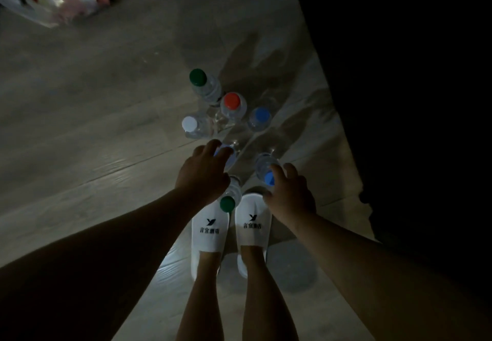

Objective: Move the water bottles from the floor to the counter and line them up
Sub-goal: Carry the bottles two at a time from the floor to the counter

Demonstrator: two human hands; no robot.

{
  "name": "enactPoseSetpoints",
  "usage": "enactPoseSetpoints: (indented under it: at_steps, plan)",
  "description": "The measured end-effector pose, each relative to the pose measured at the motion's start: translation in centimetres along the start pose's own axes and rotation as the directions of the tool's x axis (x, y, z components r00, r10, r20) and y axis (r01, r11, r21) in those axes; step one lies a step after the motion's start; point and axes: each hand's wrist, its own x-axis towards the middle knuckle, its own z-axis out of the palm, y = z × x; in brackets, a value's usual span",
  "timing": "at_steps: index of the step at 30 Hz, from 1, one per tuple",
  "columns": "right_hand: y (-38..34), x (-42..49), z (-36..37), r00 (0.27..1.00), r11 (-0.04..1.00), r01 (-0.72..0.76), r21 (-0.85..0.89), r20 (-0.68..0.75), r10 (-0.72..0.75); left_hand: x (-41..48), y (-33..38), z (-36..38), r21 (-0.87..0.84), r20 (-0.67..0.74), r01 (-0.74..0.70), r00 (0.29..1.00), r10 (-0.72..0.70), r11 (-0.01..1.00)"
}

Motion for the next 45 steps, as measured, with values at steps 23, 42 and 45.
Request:
enactPoseSetpoints:
  at_steps: [23, 42, 45]
  plan:
    - [-0.8, 6.5, 2.8, 0.997, 0.996, -0.047, 0.081, 0.062, 0.042, 6.1, -2.0, 4.7, -0.054, 0.009, 0.055, 0.998, -0.055, 0.997]
    - [-4.8, -6.7, -5.3, 0.996, 0.993, 0.088, -0.079, 0.034, -0.085, -8.9, -4.9, -5.2, -0.179, 0.01, 0.194, 0.981, -0.195, 0.965]
    - [-6.8, -10.2, -7.1, 0.985, 0.984, 0.173, -0.034, -0.001, -0.174, -12.5, -4.7, -7.9, -0.254, -0.045, 0.211, 0.972, -0.23, 0.944]
